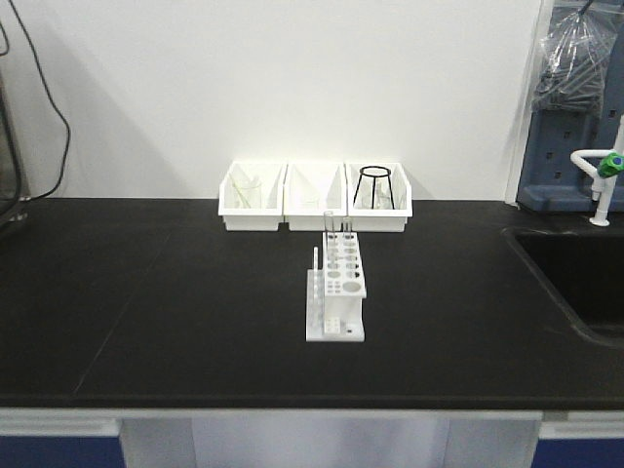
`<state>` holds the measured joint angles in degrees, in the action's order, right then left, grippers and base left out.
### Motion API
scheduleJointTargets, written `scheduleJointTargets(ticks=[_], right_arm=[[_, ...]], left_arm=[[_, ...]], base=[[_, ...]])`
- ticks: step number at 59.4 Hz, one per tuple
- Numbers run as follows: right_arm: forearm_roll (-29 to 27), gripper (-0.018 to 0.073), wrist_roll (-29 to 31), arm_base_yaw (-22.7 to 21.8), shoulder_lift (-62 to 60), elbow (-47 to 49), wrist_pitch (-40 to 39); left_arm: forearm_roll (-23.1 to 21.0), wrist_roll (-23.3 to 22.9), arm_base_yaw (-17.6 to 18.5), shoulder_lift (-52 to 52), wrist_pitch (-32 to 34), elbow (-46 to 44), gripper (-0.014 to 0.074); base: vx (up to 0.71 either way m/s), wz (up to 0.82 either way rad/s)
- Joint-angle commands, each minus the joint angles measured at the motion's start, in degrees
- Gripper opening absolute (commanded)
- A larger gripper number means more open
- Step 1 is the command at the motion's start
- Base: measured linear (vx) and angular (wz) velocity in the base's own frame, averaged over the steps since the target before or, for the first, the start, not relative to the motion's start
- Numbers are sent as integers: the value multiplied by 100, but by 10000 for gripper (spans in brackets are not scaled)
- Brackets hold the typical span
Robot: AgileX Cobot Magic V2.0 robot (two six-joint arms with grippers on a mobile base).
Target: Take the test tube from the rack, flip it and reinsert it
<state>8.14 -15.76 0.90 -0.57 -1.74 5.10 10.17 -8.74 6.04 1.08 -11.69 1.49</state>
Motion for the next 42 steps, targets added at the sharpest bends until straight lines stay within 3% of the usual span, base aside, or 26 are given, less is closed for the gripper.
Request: scheduleJointTargets(ticks=[1, 42], right_arm=[[67, -11, 68, -18, -81, -15, -438], [67, -11, 68, -18, -81, -15, -438]], left_arm=[[-27, -50, 1, 42, 469, -23, -6], [-27, -50, 1, 42, 469, -23, -6]], base=[[44, -8], [40, -4]])
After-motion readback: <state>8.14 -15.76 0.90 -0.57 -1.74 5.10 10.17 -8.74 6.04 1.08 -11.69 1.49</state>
